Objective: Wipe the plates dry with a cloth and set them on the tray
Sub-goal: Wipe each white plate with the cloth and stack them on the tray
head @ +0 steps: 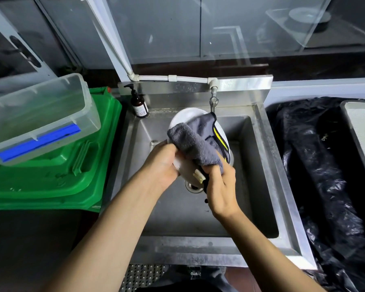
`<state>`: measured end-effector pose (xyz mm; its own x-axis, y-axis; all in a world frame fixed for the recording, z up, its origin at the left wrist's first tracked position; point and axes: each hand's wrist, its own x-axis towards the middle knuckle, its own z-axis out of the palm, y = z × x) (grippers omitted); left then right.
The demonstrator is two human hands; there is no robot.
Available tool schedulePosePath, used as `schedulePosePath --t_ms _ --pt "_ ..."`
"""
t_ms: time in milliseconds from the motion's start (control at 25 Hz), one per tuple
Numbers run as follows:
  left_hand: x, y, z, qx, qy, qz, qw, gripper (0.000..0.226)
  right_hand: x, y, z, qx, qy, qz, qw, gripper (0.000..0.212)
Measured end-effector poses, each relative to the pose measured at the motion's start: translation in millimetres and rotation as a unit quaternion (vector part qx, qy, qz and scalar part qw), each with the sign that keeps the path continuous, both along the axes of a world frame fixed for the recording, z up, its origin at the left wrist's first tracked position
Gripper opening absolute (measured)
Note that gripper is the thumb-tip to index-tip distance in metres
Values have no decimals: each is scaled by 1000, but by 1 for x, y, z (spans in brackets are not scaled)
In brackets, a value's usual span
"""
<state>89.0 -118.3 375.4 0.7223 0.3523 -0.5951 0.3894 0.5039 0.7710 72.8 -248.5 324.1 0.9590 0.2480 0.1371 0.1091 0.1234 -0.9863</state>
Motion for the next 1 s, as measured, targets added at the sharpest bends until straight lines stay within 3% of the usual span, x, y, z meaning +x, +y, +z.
schedulePosePath --t_ms 120,240,440,520,640,720,880,1000 --pt "3 0 2 -42 8 35 998 34 -15 -2 -13 -66 -121 -26 990 44" --pt "1 2 0 -72 20 46 996 40 -26 0 -25 -130 -264 -4 956 46" --pt "1 4 7 -83 -16 57 995 28 -17 -7 -37 -179 -352 27 918 53" --pt "-1 9 12 -73 -35 61 995 30 -17 -16 -46 -167 -311 -13 936 53" --pt "-7 18 20 -31 -58 40 997 42 -17 -21 -44 -103 -40 -110 988 38" --pt "-12 17 23 -25 -63 21 997 42 -4 -20 -36 -41 78 -146 985 25" --pt "-19 8 18 -35 -59 -3 998 43 36 -25 -6 -71 86 -169 979 42" --pt "-19 -4 17 -19 -51 -19 998 40 37 -21 5 -167 -27 -125 978 54"
